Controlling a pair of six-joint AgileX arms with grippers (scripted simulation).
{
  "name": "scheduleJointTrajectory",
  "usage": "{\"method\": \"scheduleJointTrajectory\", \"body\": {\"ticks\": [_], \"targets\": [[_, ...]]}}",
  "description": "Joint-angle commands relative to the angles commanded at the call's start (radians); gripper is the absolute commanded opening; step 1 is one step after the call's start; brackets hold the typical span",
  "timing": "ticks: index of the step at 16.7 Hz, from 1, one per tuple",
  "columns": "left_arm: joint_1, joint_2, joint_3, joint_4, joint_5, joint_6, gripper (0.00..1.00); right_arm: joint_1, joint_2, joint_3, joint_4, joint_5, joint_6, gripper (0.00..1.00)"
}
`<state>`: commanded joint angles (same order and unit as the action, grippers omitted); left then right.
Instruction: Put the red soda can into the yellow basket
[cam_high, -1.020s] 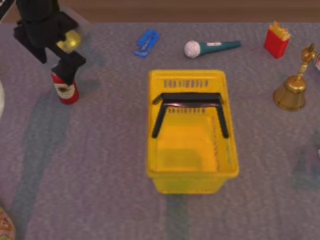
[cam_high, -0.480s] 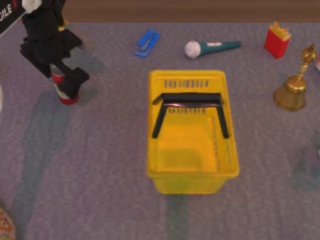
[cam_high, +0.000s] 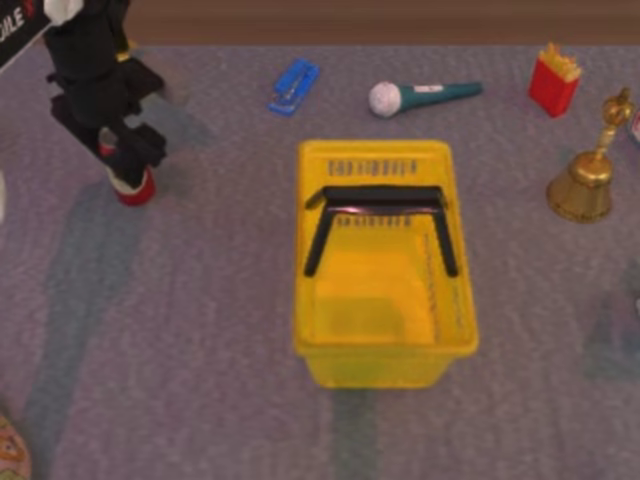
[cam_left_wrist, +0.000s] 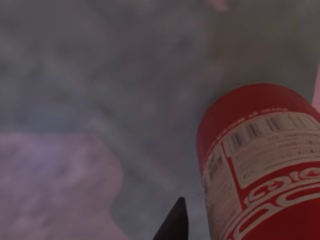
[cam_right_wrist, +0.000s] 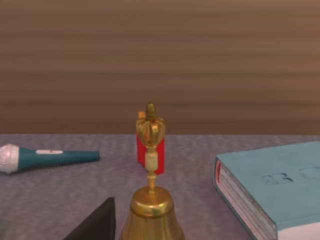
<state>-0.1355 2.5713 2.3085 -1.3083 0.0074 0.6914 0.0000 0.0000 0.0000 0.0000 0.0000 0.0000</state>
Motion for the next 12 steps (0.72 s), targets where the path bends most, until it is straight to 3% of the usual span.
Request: {"method": "scheduleJointTrajectory", "body": {"ticks": [5,12], "targets": [[0.0,0.0,0.0,0.0,0.0,0.0,0.02,0.0,0.0,0.0,0.0,0.0,0.0,1.0],[0.0,0.0,0.0,0.0,0.0,0.0,0.0,0.0,0.0,0.0,0.0,0.0,0.0,1.0]]}}
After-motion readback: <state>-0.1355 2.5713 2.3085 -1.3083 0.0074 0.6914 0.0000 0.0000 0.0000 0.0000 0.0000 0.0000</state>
